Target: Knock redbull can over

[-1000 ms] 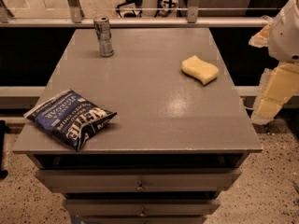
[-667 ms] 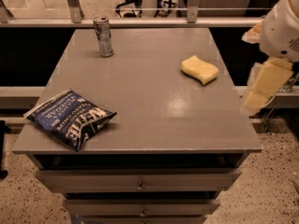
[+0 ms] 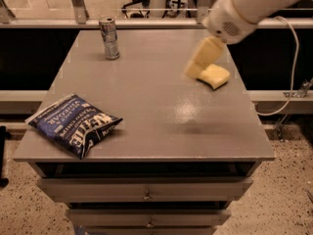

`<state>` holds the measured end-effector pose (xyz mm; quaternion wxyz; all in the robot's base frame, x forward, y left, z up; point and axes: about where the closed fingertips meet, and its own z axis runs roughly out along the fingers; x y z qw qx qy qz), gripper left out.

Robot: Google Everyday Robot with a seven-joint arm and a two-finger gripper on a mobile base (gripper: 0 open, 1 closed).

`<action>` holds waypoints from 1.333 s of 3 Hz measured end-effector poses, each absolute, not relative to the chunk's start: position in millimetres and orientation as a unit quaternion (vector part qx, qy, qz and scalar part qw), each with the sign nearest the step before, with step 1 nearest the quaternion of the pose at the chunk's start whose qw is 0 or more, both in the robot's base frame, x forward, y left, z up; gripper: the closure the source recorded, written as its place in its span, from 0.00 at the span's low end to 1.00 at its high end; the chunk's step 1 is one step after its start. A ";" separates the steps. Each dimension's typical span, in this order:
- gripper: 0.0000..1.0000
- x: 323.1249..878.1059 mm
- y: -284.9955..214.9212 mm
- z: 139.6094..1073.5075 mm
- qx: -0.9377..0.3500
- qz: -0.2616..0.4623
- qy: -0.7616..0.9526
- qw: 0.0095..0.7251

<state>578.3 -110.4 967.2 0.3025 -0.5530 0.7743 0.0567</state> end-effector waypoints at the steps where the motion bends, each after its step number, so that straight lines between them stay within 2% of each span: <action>1: 0.00 593.8 -98.5 965.9 -0.545 0.064 0.774 0.317; 3: 0.00 608.3 -84.7 960.7 -0.537 0.080 0.769 0.338; 4: 0.00 649.7 -48.8 942.4 -0.515 0.114 0.764 0.372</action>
Offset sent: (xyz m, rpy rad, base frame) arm 0.0168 0.0124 -0.0014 0.0356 -0.0144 -0.0106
